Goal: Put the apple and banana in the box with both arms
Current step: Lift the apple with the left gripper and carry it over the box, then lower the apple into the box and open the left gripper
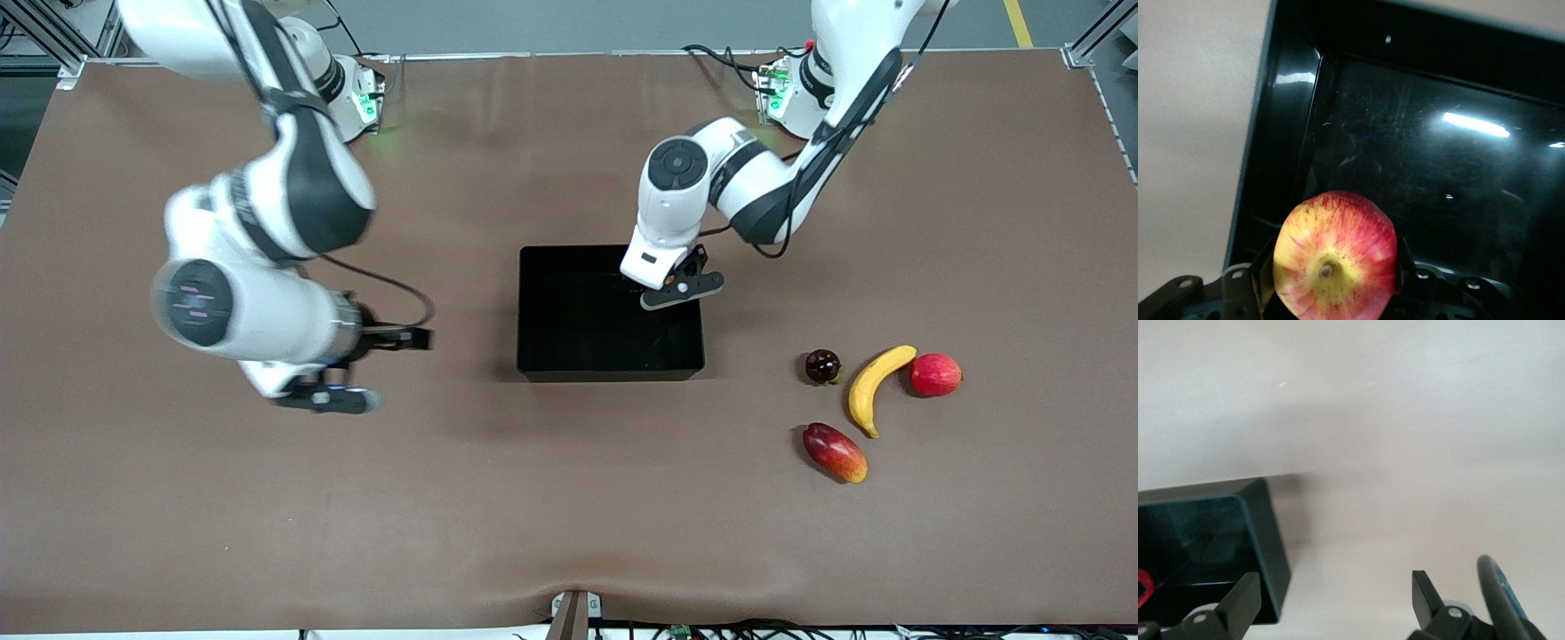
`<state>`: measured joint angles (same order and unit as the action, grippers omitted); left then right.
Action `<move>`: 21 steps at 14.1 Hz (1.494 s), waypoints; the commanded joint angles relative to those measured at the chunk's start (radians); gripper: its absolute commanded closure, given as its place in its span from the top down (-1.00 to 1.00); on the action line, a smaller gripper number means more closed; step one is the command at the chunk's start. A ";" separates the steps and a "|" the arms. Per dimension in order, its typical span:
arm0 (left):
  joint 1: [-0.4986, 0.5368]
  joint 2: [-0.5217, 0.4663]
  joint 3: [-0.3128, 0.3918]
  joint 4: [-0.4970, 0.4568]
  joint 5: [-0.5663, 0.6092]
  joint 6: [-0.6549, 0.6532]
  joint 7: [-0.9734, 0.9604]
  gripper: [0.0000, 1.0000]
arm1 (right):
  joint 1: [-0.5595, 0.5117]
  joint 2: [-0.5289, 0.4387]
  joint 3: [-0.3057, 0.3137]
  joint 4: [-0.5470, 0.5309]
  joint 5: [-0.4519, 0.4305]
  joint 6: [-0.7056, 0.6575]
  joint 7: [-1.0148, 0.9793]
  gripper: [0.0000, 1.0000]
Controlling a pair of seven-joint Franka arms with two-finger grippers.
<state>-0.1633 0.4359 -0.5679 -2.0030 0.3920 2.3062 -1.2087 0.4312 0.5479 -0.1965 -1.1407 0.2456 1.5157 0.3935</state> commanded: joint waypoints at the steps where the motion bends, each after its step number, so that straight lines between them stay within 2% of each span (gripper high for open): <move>1: -0.005 0.052 0.000 0.012 0.048 0.030 -0.057 -1.00 | -0.037 -0.074 -0.064 0.018 -0.058 -0.098 -0.013 1.00; 4: -0.007 0.089 -0.001 0.016 0.048 0.030 -0.060 -1.00 | -0.106 -0.192 -0.124 -0.011 -0.077 -0.117 -0.190 1.00; 5: -0.002 0.096 0.000 0.018 0.048 0.030 -0.060 -0.91 | -0.136 -0.225 -0.136 -0.043 -0.077 -0.120 -0.256 1.00; 6: -0.005 0.106 0.000 0.020 0.047 0.030 -0.058 -0.10 | -0.176 -0.252 -0.142 -0.074 -0.075 -0.118 -0.325 1.00; 7: -0.005 0.106 0.000 0.020 0.047 0.030 -0.060 0.80 | -0.215 -0.276 -0.142 -0.103 -0.075 -0.115 -0.384 1.00; 8: -0.004 0.101 0.000 0.023 0.047 0.030 -0.058 1.00 | -0.242 -0.296 -0.146 -0.126 -0.080 -0.109 -0.422 1.00; 11: -0.001 0.058 0.000 0.072 0.048 -0.037 -0.049 1.00 | -0.267 -0.362 -0.144 -0.198 -0.129 -0.092 -0.443 1.00; 15: 0.019 -0.031 -0.003 0.223 0.019 -0.279 0.046 1.00 | -0.250 -0.502 -0.130 -0.402 -0.134 0.064 -0.443 1.00; 18: 0.103 -0.034 0.000 0.343 -0.019 -0.431 0.226 1.00 | -0.215 -0.510 -0.130 -0.404 -0.134 0.055 -0.432 1.00; 21: 0.223 -0.049 -0.001 0.348 -0.022 -0.441 0.417 1.00 | -0.213 -0.510 -0.130 -0.396 -0.135 0.043 -0.435 1.00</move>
<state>-0.0074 0.3836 -0.5623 -1.6621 0.3900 1.8795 -0.8981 0.2147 0.0700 -0.3314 -1.5064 0.1322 1.5529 -0.0491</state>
